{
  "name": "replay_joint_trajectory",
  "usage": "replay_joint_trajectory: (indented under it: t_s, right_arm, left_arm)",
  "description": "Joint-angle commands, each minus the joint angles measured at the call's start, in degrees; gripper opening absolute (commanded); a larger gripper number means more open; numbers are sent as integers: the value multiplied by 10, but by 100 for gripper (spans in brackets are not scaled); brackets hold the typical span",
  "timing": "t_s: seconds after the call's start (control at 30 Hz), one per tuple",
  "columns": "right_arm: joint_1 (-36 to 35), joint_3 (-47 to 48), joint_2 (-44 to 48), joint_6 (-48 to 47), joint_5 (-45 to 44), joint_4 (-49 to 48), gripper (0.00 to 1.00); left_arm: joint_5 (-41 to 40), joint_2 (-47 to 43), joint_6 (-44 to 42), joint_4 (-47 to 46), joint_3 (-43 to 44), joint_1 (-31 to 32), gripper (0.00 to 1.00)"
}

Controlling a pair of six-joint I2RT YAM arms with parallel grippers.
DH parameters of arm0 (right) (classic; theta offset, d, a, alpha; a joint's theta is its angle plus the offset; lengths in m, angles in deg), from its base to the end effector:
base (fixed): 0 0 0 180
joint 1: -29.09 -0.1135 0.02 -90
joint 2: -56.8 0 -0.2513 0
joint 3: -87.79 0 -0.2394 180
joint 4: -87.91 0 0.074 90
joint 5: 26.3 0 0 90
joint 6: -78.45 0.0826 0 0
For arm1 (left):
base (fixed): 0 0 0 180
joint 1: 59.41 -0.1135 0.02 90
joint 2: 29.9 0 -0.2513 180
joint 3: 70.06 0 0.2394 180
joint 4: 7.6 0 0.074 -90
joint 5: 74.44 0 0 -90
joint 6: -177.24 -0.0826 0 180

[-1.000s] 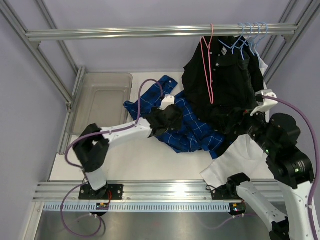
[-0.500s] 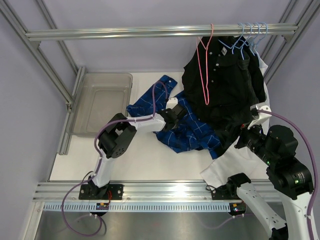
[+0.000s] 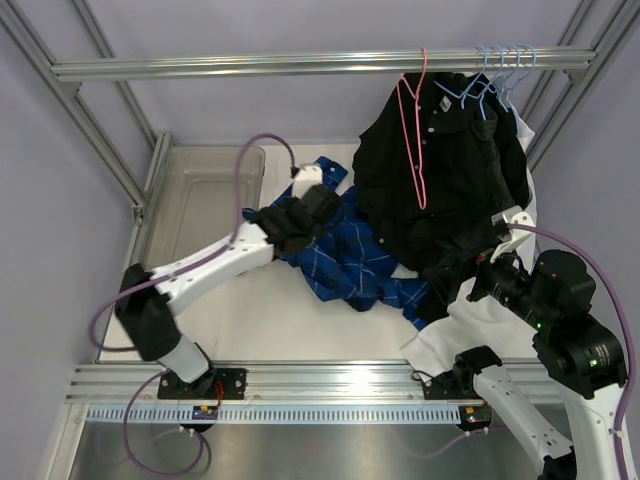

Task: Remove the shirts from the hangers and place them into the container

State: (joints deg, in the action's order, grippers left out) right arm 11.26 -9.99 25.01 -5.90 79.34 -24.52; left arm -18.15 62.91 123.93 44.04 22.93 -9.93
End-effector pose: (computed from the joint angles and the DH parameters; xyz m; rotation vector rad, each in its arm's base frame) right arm 0.0937 0.0535 0.3852 -0.3897 1.8529 0.5362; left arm 0.2692 -0.2444 0.2536 0.0139 2.2795 -0.0398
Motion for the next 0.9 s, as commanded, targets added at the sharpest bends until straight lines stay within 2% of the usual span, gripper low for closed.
replay_joint_trajectory:
  t_s: [0.0,0.03,0.17,0.3,0.43,0.5,0.53,0.63,0.7,0.73,0.8,0.87]
  right_arm:
    - [2,17,1,-12,42,-5,99]
    - [1,17,2,-12,47,-6,99]
    - [-9,16,8,-9,58,-11,99]
    - [-28,15,13,-13,48,-8,100]
    - [-32,9,20,-16,42,-9,100]
    - [-32,-1,21,-15,39,-16,99]
    - [-31,-1,21,-16,35,-19,100]
    - [-32,-10,15,-4,16,-26,99]
    - [-32,-11,9,5,11,-29,99]
    - [-32,-13,8,9,13,-30,99]
    - [-32,-17,4,9,11,-26,99]
    - [-32,-15,2,9,4,-20,100]
  left_arm:
    - [-163,-108,-66,114,93,-36,0]
    - [-184,-119,-66,123,108,-36,0]
    - [-259,-159,-168,133,180,-95,0]
    - [-265,-202,-261,43,172,-170,0]
    - [-204,-222,-298,0,146,-276,0]
    - [-171,-222,-319,-57,112,-355,0]
    - [-158,-222,-319,-57,112,-372,0]
    - [-86,-210,-303,-122,34,-416,0]
    - [-58,-169,-271,-134,-6,-447,4]
    - [-54,-151,-261,-138,-17,-456,7]
    - [-34,-100,-235,-139,-34,-475,30]
    - [-21,-78,-213,-114,-25,-479,65]
